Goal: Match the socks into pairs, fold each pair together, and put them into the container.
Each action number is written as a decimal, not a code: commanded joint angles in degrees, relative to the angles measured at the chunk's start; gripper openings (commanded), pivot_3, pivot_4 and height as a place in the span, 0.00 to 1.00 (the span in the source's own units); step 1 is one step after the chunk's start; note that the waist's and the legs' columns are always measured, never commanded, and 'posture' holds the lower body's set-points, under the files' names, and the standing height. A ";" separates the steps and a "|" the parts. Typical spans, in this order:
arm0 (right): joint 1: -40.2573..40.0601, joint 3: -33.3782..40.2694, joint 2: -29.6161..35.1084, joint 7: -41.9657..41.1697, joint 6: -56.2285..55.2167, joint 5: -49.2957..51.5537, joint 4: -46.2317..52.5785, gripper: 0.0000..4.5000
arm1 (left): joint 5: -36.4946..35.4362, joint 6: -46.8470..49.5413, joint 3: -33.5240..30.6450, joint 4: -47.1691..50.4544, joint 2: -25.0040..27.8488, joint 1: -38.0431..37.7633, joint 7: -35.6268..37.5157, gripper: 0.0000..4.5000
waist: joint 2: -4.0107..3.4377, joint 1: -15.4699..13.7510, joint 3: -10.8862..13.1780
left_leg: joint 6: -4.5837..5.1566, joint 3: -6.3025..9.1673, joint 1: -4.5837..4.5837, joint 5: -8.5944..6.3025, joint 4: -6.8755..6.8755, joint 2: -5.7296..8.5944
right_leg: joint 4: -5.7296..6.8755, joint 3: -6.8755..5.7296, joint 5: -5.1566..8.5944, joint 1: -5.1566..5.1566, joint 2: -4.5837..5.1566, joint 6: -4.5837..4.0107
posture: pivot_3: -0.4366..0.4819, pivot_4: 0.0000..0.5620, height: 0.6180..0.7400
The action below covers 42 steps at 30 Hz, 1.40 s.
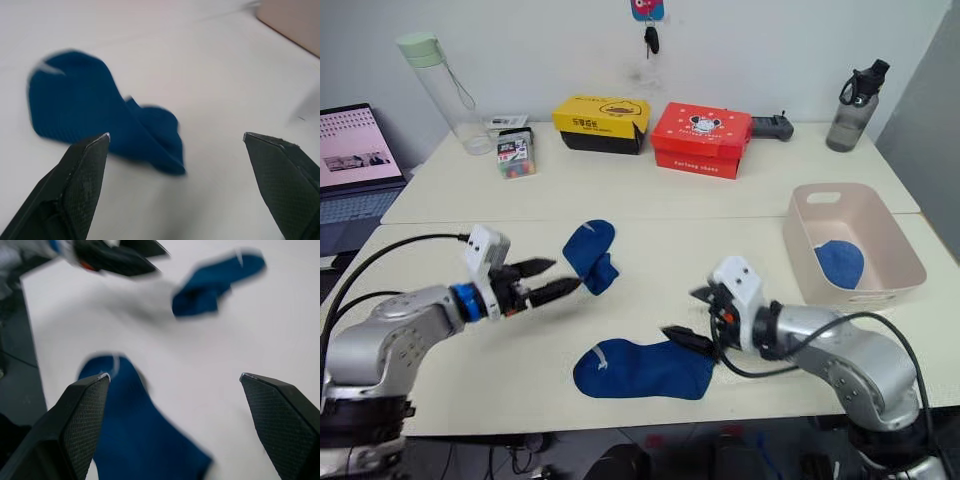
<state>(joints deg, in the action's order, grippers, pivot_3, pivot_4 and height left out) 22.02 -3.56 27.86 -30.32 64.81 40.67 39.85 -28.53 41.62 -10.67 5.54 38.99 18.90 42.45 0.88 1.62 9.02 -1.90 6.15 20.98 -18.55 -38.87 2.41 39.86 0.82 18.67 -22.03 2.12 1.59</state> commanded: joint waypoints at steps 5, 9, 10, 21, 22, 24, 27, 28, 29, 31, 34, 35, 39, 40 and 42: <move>3.32 -0.72 0.76 -0.04 -1.33 1.05 -0.43 1.00 | 9.21 -4.13 7.69 -7.36 -3.73 6.93 -6.06 1.00 | 0.02 -0.04 0.01 | 0.00 -0.02 0.12 0.00 -0.04 0.03 | -0.05 0.01 0.00 -0.07 0.03 0.00 | 0.48 0.27 1.00; 2.84 -1.24 1.35 -0.04 -1.86 0.94 -0.26 1.00 | 13.31 -6.94 9.80 -12.08 -4.50 8.07 -7.82 1.00 | 0.01 0.28 0.01 | 0.00 -0.02 0.11 0.00 -0.02 0.02 | 0.05 0.02 0.00 -0.15 0.01 0.00 | 0.48 0.27 1.00; 2.68 -1.37 1.39 0.02 -1.98 0.95 -0.22 1.00 | 13.61 -7.31 10.02 -12.65 -4.65 8.07 -7.46 1.00 | 0.02 0.28 0.01 | 0.00 -0.02 0.11 0.00 -0.01 0.02 | 0.06 0.04 0.00 -0.17 0.00 0.00 | 0.48 0.27 1.00; 2.28 -2.60 1.46 0.10 -3.67 0.64 -0.96 1.00 | 13.60 -8.18 6.71 -12.88 -5.08 6.40 -8.50 0.36 | 0.02 0.15 0.01 | -0.01 0.01 0.15 0.00 -0.04 0.02 | 0.05 0.03 0.00 -0.18 0.02 0.00 | 0.48 0.27 1.00; 2.32 -2.71 1.55 -0.01 -3.81 0.57 -1.06 1.00 | 13.51 -8.25 6.38 -12.88 -5.09 6.38 -8.47 0.30 | 0.02 0.14 0.01 | -0.01 0.01 0.15 0.00 -0.04 0.02 | 0.04 0.03 0.00 -0.18 0.02 0.00 | 0.48 0.27 1.00; 2.44 -2.90 1.72 -0.16 -4.04 0.47 -1.23 1.00 | 13.49 -8.89 5.90 -13.10 -4.98 6.35 -8.15 0.16 | 0.02 0.15 0.01 | -0.01 0.00 0.15 0.00 -0.04 0.02 | 0.04 0.03 0.00 -0.18 0.02 0.00 | 0.48 0.27 1.00; 2.40 -2.95 1.86 -0.07 -4.28 0.50 -1.29 1.00 | 13.20 -10.52 4.75 -13.44 -5.00 6.49 -7.86 0.01 | 0.02 0.14 0.01 | -0.01 0.01 0.15 0.00 -0.04 0.02 | 0.04 0.02 0.00 -0.18 0.02 0.00 | 0.48 0.27 1.00; 2.35 -2.96 1.92 -0.03 -4.33 0.50 -1.26 1.00 | 12.53 -11.71 4.08 -13.31 -5.29 6.65 -7.34 0.01 | 0.02 0.14 0.01 | -0.01 0.01 0.16 0.00 -0.04 0.02 | 0.04 0.02 0.00 -0.18 0.02 0.00 | 0.48 0.27 1.00; 2.31 -2.98 1.97 -0.01 -4.38 0.52 -1.24 1.00 | 12.06 -12.58 3.63 -13.23 -5.51 6.75 -6.94 0.01 | 0.02 0.14 0.01 | -0.01 0.01 0.15 0.00 -0.04 0.02 | 0.04 0.02 0.00 -0.18 0.02 0.00 | 0.48 0.27 1.00; 2.15 -2.90 2.03 0.08 -4.40 0.64 -1.15 1.00 | 10.67 -12.92 3.11 -12.33 -5.66 7.06 -5.43 0.01 | 0.02 0.13 0.01 | -0.01 0.01 0.16 0.00 -0.04 0.02 | 0.03 0.02 0.00 -0.18 0.02 0.00 | 0.48 0.27 1.00; 1.84 -2.74 2.22 0.20 -4.33 0.76 -0.91 1.00 | 8.52 -14.36 4.71 -9.00 -5.17 7.38 0.12 0.01 | 0.02 0.10 0.01 | -0.01 0.01 0.17 0.00 -0.04 0.02 | 0.03 0.02 0.00 -0.18 0.02 0.00 | 0.48 0.27 1.00; 1.71 -2.59 2.40 0.23 -4.32 0.77 -0.84 1.00 | 8.47 -15.44 6.43 -7.47 -4.74 7.27 2.91 0.01 | 0.02 0.09 0.01 | -0.01 0.02 0.18 0.00 -0.04 0.02 | 0.02 0.01 0.00 -0.18 0.03 0.00 | 0.48 0.27 1.00; 1.32 -1.50 3.87 -0.03 -4.30 0.76 -0.83 1.00 | 10.86 -18.65 15.04 -4.09 -4.93 7.25 10.85 0.01 | 0.01 0.04 0.01 | -0.01 0.00 0.19 0.00 -0.05 0.02 | 0.00 0.02 0.00 -0.16 0.04 0.00 | 0.48 0.27 1.00; 1.23 -1.21 4.41 -0.16 -4.33 0.75 -0.82 1.00 | 11.84 -20.00 17.28 -4.17 -5.63 7.48 12.08 0.01 | 0.01 0.00 0.01 | -0.01 0.00 0.18 0.00 -0.05 0.03 | 0.00 0.02 0.00 -0.15 0.04 0.00 | 0.48 0.27 1.00; 1.25 -1.20 4.82 -0.07 -4.43 0.81 -0.85 1.00 | 12.74 -21.46 18.99 -4.79 -6.23 7.77 13.13 0.01 | 0.02 0.00 0.01 | -0.01 -0.01 0.18 0.00 -0.05 0.04 | 0.00 0.02 -0.01 -0.14 0.05 0.00 | 0.48 0.27 1.00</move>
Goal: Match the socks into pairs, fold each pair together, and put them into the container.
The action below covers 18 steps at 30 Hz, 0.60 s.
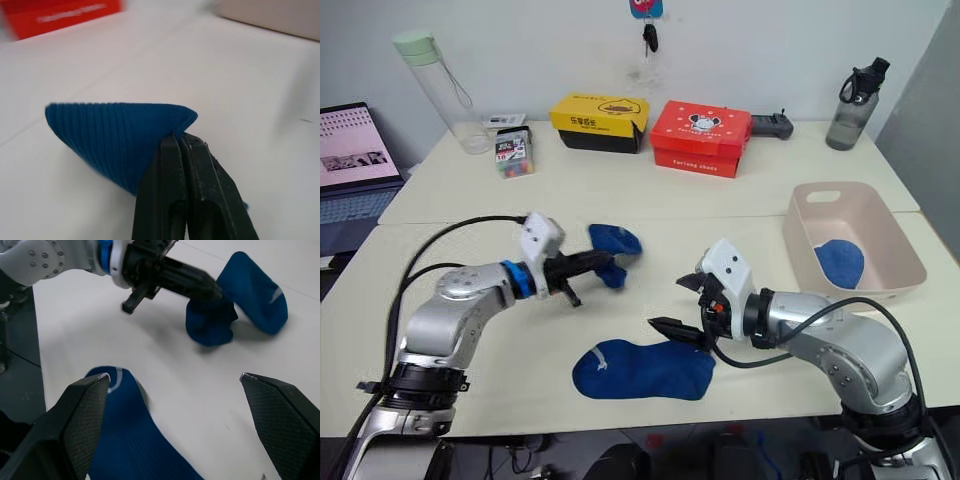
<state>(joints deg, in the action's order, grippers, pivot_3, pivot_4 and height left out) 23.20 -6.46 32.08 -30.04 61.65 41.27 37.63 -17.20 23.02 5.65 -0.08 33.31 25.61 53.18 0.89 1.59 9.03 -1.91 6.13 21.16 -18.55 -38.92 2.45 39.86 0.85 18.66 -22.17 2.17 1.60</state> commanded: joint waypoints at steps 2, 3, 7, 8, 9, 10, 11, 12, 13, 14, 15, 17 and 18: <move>-0.08 1.99 0.94 -0.10 -1.19 0.40 1.61 1.00 | 4.50 -6.78 5.69 -1.04 -0.99 2.05 3.44 0.01 | 0.01 0.10 0.01 | 0.00 0.01 0.01 0.00 0.00 -0.01 | 0.02 -0.01 0.00 -0.01 -0.02 0.00 | 0.48 0.27 1.00; -0.24 2.16 1.06 0.03 -1.12 0.46 1.80 1.00 | 5.56 -8.10 6.68 -2.01 -1.47 2.70 3.58 0.01 | 0.01 0.16 0.01 | 0.00 0.01 0.00 0.00 0.01 -0.02 | 0.02 -0.01 0.00 -0.01 -0.03 0.00 | 0.48 0.27 1.00; -0.94 2.00 1.47 0.44 -1.29 0.18 2.25 1.00 | 8.51 -13.48 8.16 -5.81 -2.93 4.97 3.28 0.01 | 0.01 0.13 0.01 | 0.01 0.00 0.01 0.00 0.00 -0.02 | 0.03 -0.01 0.00 -0.02 -0.04 0.00 | 0.48 0.27 1.00; -1.07 1.94 1.51 0.56 -1.36 0.07 2.32 1.00 | 9.72 -15.32 8.71 -6.69 -2.76 5.34 3.59 0.01 | 0.01 0.13 0.01 | 0.01 0.00 0.01 0.00 0.00 -0.02 | 0.02 -0.01 0.00 -0.01 -0.04 0.00 | 0.48 0.27 1.00; -1.17 1.88 1.57 0.61 -1.46 -0.05 2.36 1.00 | 10.30 -15.98 9.24 -7.29 -2.42 5.63 4.58 0.01 | 0.01 0.12 0.01 | 0.01 0.00 0.02 0.00 0.00 -0.02 | 0.01 -0.01 0.00 -0.02 -0.04 0.00 | 0.48 0.27 1.00; -1.22 1.85 1.60 0.64 -1.53 -0.11 2.38 1.00 | 10.54 -16.27 9.50 -7.72 -2.22 5.78 5.39 0.01 | 0.01 0.14 0.01 | 0.01 -0.01 0.02 0.00 0.00 -0.02 | 0.01 -0.01 0.00 -0.01 -0.04 0.00 | 0.48 0.27 1.00; -1.28 1.67 1.76 0.61 -1.74 -0.43 2.37 1.00 | 10.96 -16.43 9.52 -8.21 -2.07 5.77 5.55 0.05 | 0.01 0.15 0.01 | 0.01 -0.01 0.02 0.00 0.00 -0.02 | 0.01 -0.01 0.00 -0.02 -0.04 0.00 | 0.48 0.27 1.00; -1.36 1.52 1.88 0.57 -1.94 -0.70 2.33 1.00 | 10.84 -16.18 9.41 -8.44 -2.14 5.73 5.90 0.09 | 0.01 0.15 0.01 | 0.01 -0.01 0.01 0.00 0.00 -0.02 | 0.02 -0.01 0.00 -0.02 -0.04 0.00 | 0.48 0.27 1.00; -1.41 1.38 1.92 0.54 -2.09 -0.92 2.28 1.00 | 10.26 -15.45 8.99 -8.33 -2.64 5.75 5.85 0.14 | 0.01 0.14 0.01 | 0.01 0.00 0.01 0.00 0.00 -0.02 | 0.02 -0.01 0.00 -0.02 -0.04 0.00 | 0.48 0.27 1.00; -1.43 1.24 1.98 0.47 -2.25 -1.13 2.25 1.00 | 9.67 -14.87 8.71 -7.99 -2.98 5.78 6.07 0.20 | 0.01 0.12 0.01 | 0.01 0.01 0.02 0.00 -0.01 -0.02 | 0.03 -0.02 0.00 -0.02 -0.04 0.00 | 0.48 0.27 1.00; -1.44 1.16 2.04 0.37 -2.37 -1.28 2.25 1.00 | 8.89 -14.27 8.52 -7.29 -3.07 5.74 6.78 0.28 | 0.01 0.11 0.01 | 0.01 0.01 0.02 0.00 -0.01 -0.02 | 0.03 -0.02 0.00 -0.02 -0.04 0.00 | 0.48 0.27 1.00; -1.48 1.07 2.09 0.19 -2.50 -1.53 2.33 1.00 | 7.25 -12.28 7.57 -5.54 -2.68 5.57 7.78 0.41 | 0.01 0.11 0.01 | 0.01 0.01 0.03 0.00 -0.02 -0.01 | 0.02 -0.02 0.00 -0.02 -0.04 0.00 | 0.48 0.27 1.00; -1.54 1.07 2.16 0.08 -2.54 -1.66 2.42 1.00 | 5.90 -11.18 6.59 -4.25 -1.76 5.30 8.77 0.47 | 0.01 0.12 0.01 | 0.01 0.01 0.03 0.00 -0.02 -0.02 | 0.02 -0.02 0.00 -0.02 -0.04 0.00 | 0.48 0.27 1.00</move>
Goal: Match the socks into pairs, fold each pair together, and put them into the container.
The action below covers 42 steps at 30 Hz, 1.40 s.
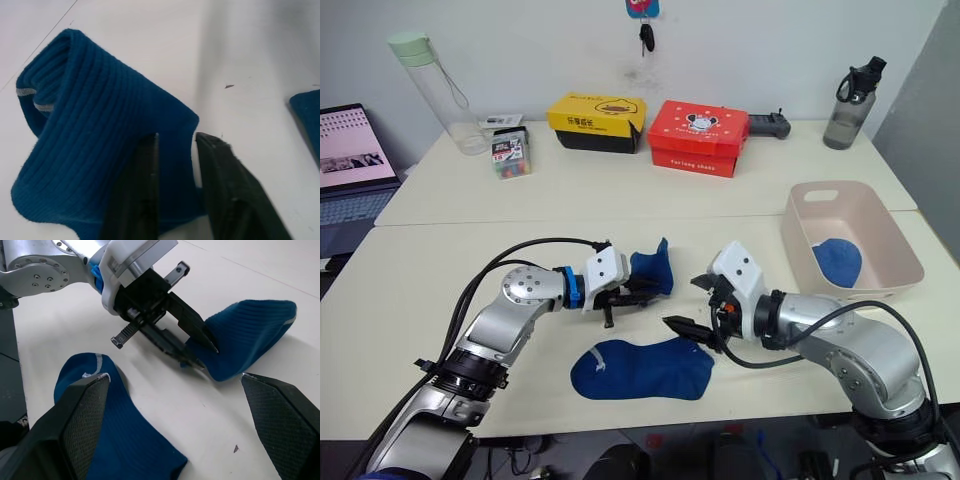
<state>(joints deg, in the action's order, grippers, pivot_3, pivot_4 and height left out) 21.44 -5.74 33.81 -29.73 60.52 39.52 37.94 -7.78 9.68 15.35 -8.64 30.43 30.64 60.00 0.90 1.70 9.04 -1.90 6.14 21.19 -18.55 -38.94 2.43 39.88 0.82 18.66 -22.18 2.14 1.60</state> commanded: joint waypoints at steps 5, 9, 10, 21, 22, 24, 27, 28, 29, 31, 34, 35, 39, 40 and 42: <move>-0.21 0.48 1.09 -0.48 -1.67 -0.26 2.62 1.00 | -11.83 12.48 -9.44 10.57 6.01 -0.96 4.60 0.83 | 0.00 0.16 0.00 | 0.00 0.01 -0.01 0.00 0.02 -0.03 | 0.02 0.00 0.00 -0.02 -0.02 0.00 | 0.48 0.27 1.00; -0.06 0.08 1.55 -0.87 -2.29 -0.42 2.78 1.00 | -15.49 19.45 -15.53 10.45 8.25 -2.72 1.58 0.99 | 0.00 0.11 0.00 | 0.00 0.03 -0.01 0.00 0.01 -0.02 | 0.00 0.00 0.00 0.00 -0.01 0.00 | 0.48 0.27 1.00; 0.05 -0.05 1.62 -1.00 -2.50 -0.50 2.69 1.00 | -14.66 18.83 -16.25 9.31 8.12 -3.29 0.04 0.99 | 0.00 0.11 0.00 | 0.00 0.03 -0.02 0.00 0.01 -0.01 | 0.00 -0.01 0.00 0.00 -0.01 0.00 | 0.48 0.27 1.00; 0.49 -1.07 3.19 -2.41 -3.70 -1.06 2.80 1.00 | -11.77 21.44 -12.31 2.13 -1.75 -2.98 -8.91 0.99 | 0.01 -0.16 0.01 | 0.00 0.03 0.00 0.00 -0.03 0.01 | 0.00 -0.02 0.00 0.02 0.01 0.00 | 0.48 0.27 1.00; 0.35 -1.08 3.29 -2.34 -3.71 -1.05 2.92 1.00 | -11.57 22.04 -11.82 1.12 -2.76 -2.31 -9.41 0.99 | 0.02 -0.18 0.01 | 0.00 0.02 0.00 0.00 -0.04 0.01 | 0.01 -0.01 0.00 0.02 0.01 0.00 | 0.48 0.27 1.00; 0.28 -1.07 3.43 -2.18 -3.61 -0.91 3.16 1.00 | -11.28 23.24 -11.17 -0.59 -4.38 -1.13 -10.18 0.99 | 0.03 -0.13 0.01 | 0.00 0.04 0.02 0.00 -0.04 0.01 | 0.01 -0.04 0.00 0.01 0.00 0.00 | 0.48 0.27 1.00; -0.16 -0.88 3.66 -1.94 -3.46 -0.71 3.54 1.00 | -11.86 27.14 -10.34 -1.70 -6.30 0.13 -10.93 0.85 | 0.03 -0.06 0.01 | 0.00 0.02 0.02 0.00 -0.04 0.01 | 0.02 -0.03 0.00 0.00 0.00 0.00 | 0.48 0.27 1.00; -0.33 -0.81 3.69 -1.84 -3.44 -0.69 3.63 1.00 | -11.99 28.72 -10.12 -1.87 -6.93 0.53 -11.43 0.79 | 0.03 0.00 0.01 | 0.00 0.02 0.01 0.00 -0.03 0.00 | 0.02 -0.03 0.00 0.00 0.00 0.00 | 0.48 0.27 1.00; -0.37 -0.79 3.67 -1.76 -3.42 -0.68 3.63 1.00 | -12.01 29.75 -10.03 -2.02 -7.32 0.83 -11.73 0.72 | 0.03 0.01 0.01 | 0.00 0.02 0.01 0.00 -0.03 0.00 | 0.02 -0.02 0.00 0.00 -0.01 0.00 | 0.48 0.27 1.00; -0.44 -0.86 3.65 -1.67 -3.49 -0.76 3.62 1.00 | -11.76 30.95 -10.67 -3.18 -9.04 1.68 -13.99 0.58 | 0.03 -0.05 0.01 | 0.00 0.02 0.01 0.00 -0.03 0.00 | 0.02 -0.02 0.00 0.00 -0.01 0.00 | 0.48 0.27 1.00; -0.48 -1.08 3.60 -1.56 -3.53 -0.83 3.70 1.00 | -11.11 29.38 -10.88 -4.59 -11.26 2.38 -15.83 0.36 | 0.04 -0.09 0.01 | 0.00 0.02 0.01 0.00 -0.05 0.01 | 0.02 -0.02 0.00 0.03 0.00 0.00 | 0.48 0.27 1.00; -0.50 -1.08 3.64 -1.58 -3.55 -0.84 3.73 1.00 | -11.04 28.76 -10.86 -4.30 -11.48 2.27 -15.88 0.29 | 0.04 -0.09 0.01 | 0.00 0.02 0.01 0.00 -0.06 0.01 | 0.01 -0.02 0.00 0.03 0.00 0.00 | 0.48 0.27 1.00; -0.69 -0.97 3.83 -1.63 -3.60 -0.87 3.74 1.00 | -12.15 26.30 -12.23 -1.80 -11.99 0.76 -15.80 0.02 | 0.04 -0.12 0.01 | -0.01 0.02 0.01 0.00 -0.05 0.01 | 0.01 -0.02 0.00 0.01 0.00 0.00 | 0.48 0.27 1.00; -0.68 -1.06 3.85 -1.70 -3.61 -0.88 3.73 1.00 | -13.21 25.94 -12.85 -0.10 -11.97 0.00 -15.04 0.01 | 0.04 -0.15 0.01 | -0.01 0.02 0.01 0.00 -0.05 0.00 | 0.01 -0.01 0.00 0.01 0.00 0.00 | 0.48 0.27 1.00; -0.64 -1.16 3.90 -1.80 -3.63 -0.89 3.70 1.00 | -14.40 25.67 -13.49 1.88 -11.88 -0.87 -14.20 0.01 | 0.04 -0.14 0.01 | -0.01 0.02 0.01 0.00 -0.05 0.00 | 0.01 0.00 0.00 0.00 0.00 0.00 | 0.48 0.27 1.00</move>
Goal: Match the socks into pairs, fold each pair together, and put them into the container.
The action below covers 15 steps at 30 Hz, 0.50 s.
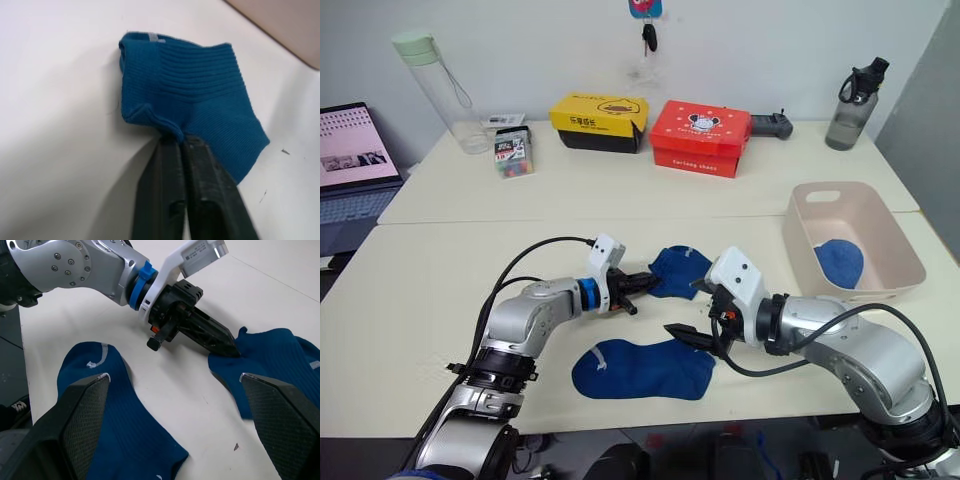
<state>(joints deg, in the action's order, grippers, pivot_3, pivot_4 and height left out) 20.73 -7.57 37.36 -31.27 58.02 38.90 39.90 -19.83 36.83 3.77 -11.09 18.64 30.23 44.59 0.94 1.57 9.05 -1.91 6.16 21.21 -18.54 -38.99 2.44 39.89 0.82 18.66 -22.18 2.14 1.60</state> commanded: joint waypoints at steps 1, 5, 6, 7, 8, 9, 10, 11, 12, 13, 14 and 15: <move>0.14 0.66 0.37 -0.32 -1.15 -0.27 1.70 1.00 | -3.63 -1.28 -3.47 5.68 0.42 -0.73 1.31 0.01 | 0.00 -0.01 0.00 | 0.00 0.01 0.00 0.00 0.00 0.00 | 0.00 -0.01 0.00 0.00 0.00 0.00 | 0.48 0.27 1.00; 0.28 0.61 0.33 -0.46 -1.16 -0.13 1.65 1.00 | -9.17 2.59 -9.56 10.37 2.73 -1.23 0.93 0.01 | 0.00 0.04 0.00 | 0.00 0.01 -0.01 0.00 0.00 -0.01 | 0.00 -0.01 0.00 0.00 0.00 0.00 | 0.48 0.27 1.00; 0.27 0.61 0.33 -0.53 -1.18 -0.08 1.67 1.00 | -10.94 4.32 -11.06 11.70 3.30 -1.35 0.66 0.01 | 0.00 0.06 0.00 | 0.00 0.01 -0.01 0.00 0.01 -0.01 | 0.00 -0.01 0.00 0.00 0.00 0.00 | 0.48 0.27 1.00; 0.45 0.47 0.18 -0.55 -1.14 0.00 1.62 1.00 | -13.13 6.66 -12.77 13.44 4.49 -1.64 0.74 0.01 | 0.00 0.08 0.00 | 0.00 0.01 -0.01 0.00 0.01 -0.01 | 0.00 -0.01 0.00 0.00 0.00 0.00 | 0.48 0.27 1.00; 0.66 0.38 0.00 -0.58 -1.11 0.11 1.57 1.00 | -15.41 9.30 -14.59 14.99 5.50 -1.85 0.40 0.01 | 0.00 0.11 0.00 | 0.00 0.01 0.00 0.00 0.01 -0.01 | 0.00 -0.01 0.00 -0.01 0.00 0.00 | 0.48 0.27 1.00; 0.88 0.28 -0.20 -0.60 -1.10 0.20 1.49 1.00 | -17.42 11.61 -16.34 16.24 6.51 -2.04 -0.14 0.01 | 0.00 0.13 0.00 | 0.00 0.01 0.00 0.00 0.01 -0.01 | 0.00 -0.01 0.00 -0.01 0.00 0.00 | 0.48 0.27 1.00; 1.21 0.16 -0.41 -0.62 -1.16 0.23 1.35 1.00 | -19.44 13.79 -18.67 17.37 7.71 -2.19 -1.02 0.01 | 0.00 0.12 0.00 | 0.00 0.01 -0.01 0.00 0.01 -0.01 | 0.00 0.00 0.00 -0.01 0.00 0.00 | 0.48 0.27 1.00; 1.42 0.10 -0.53 -0.63 -1.21 0.24 1.25 1.00 | -20.82 15.18 -20.18 18.07 8.47 -2.28 -1.85 0.01 | 0.00 0.12 0.00 | 0.00 0.02 -0.02 0.00 0.02 -0.01 | 0.00 -0.01 0.00 0.00 0.00 0.00 | 0.48 0.27 1.00; 1.46 0.11 -0.56 -0.67 -1.26 0.24 1.24 1.00 | -21.74 16.08 -21.03 18.63 8.89 -2.39 -2.53 0.01 | 0.00 0.10 0.00 | 0.00 0.03 -0.02 0.00 0.02 -0.01 | 0.00 -0.01 0.00 0.00 0.00 0.00 | 0.48 0.27 1.00; 1.96 0.04 -0.89 -0.67 -1.41 0.18 0.93 1.00 | -23.35 17.58 -24.16 18.93 10.33 -2.29 -3.94 0.01 | 0.00 0.11 0.00 | 0.00 0.03 -0.02 0.00 0.01 -0.01 | 0.00 -0.02 0.00 0.00 0.00 0.00 | 0.48 0.27 1.00; 2.41 -0.03 -1.17 -0.70 -1.56 0.13 0.64 1.00 | -24.56 18.66 -26.87 19.05 11.86 -2.19 -5.07 0.01 | 0.01 0.11 0.01 | 0.00 0.02 -0.02 0.00 0.01 -0.01 | 0.00 -0.01 0.00 0.00 0.00 0.00 | 0.48 0.27 1.00; 2.81 -0.07 -1.44 -0.77 -1.65 0.14 0.39 1.00 | -25.28 19.33 -29.25 19.12 13.30 -1.85 -6.49 0.01 | 0.01 0.12 0.01 | 0.00 0.02 -0.02 0.00 0.01 -0.01 | 0.01 -0.02 0.00 0.00 0.00 0.00 | 0.48 0.27 1.00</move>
<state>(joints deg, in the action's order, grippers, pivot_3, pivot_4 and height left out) 22.43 -8.19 36.14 -31.59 57.86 39.02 39.69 -42.55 55.13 -20.49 5.58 29.89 27.58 40.03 0.96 1.69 9.05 -1.91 6.20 21.18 -18.54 -38.97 2.42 39.90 0.80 18.66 -22.19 2.13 1.60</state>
